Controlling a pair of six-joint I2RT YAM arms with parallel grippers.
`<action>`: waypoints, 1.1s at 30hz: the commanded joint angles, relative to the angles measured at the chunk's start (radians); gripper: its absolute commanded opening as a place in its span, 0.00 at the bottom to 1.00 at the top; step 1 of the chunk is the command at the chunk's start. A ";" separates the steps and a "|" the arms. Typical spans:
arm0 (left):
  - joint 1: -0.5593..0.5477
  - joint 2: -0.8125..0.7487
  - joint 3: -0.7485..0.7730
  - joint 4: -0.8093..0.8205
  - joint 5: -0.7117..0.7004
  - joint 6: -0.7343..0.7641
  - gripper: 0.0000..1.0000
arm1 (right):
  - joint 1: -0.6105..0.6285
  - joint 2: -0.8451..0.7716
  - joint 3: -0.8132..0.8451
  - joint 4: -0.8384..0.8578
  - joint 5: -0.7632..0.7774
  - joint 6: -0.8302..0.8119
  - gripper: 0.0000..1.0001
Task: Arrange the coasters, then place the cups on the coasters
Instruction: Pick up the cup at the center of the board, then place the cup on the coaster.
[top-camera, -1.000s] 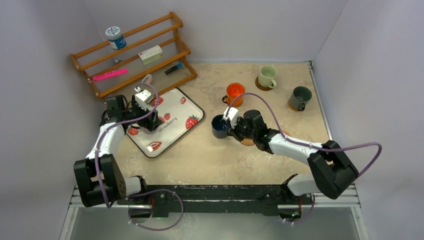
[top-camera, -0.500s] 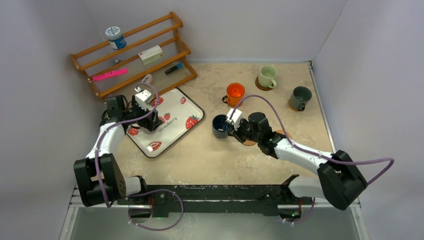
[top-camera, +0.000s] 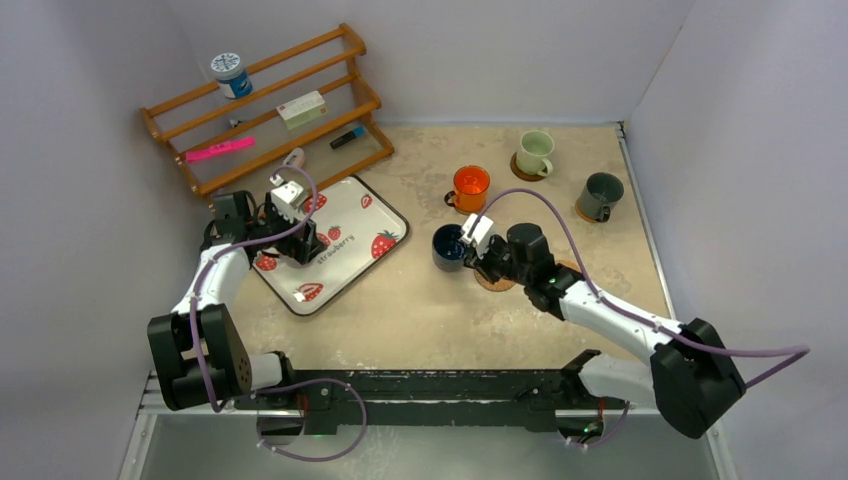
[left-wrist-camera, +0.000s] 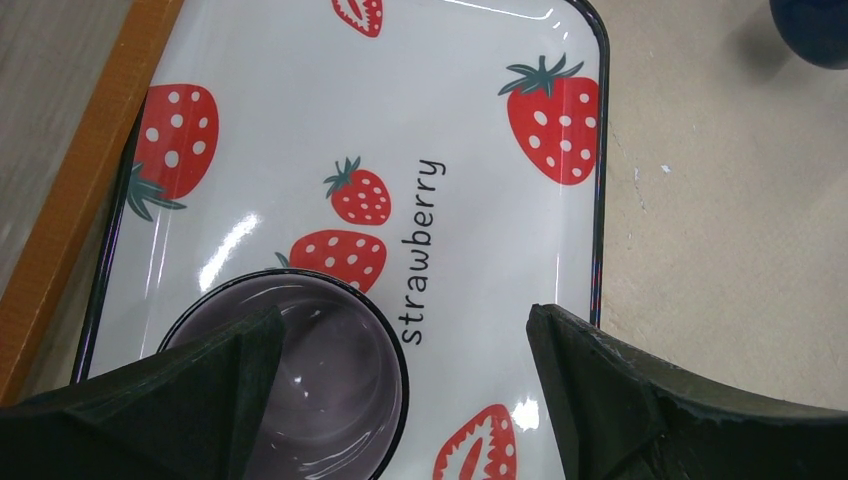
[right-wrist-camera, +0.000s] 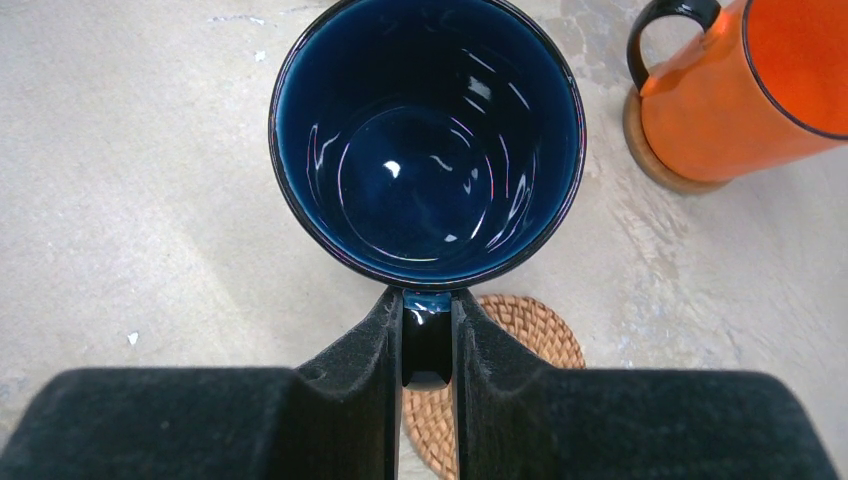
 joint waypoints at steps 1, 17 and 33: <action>0.003 0.008 0.019 0.011 0.037 0.020 1.00 | -0.023 -0.066 0.067 0.002 0.008 -0.030 0.00; 0.003 0.020 0.026 -0.001 0.057 0.020 1.00 | -0.169 -0.226 0.067 -0.174 0.017 -0.084 0.00; 0.003 0.018 0.034 -0.020 0.092 0.024 1.00 | -0.384 -0.267 0.038 -0.140 0.035 -0.040 0.00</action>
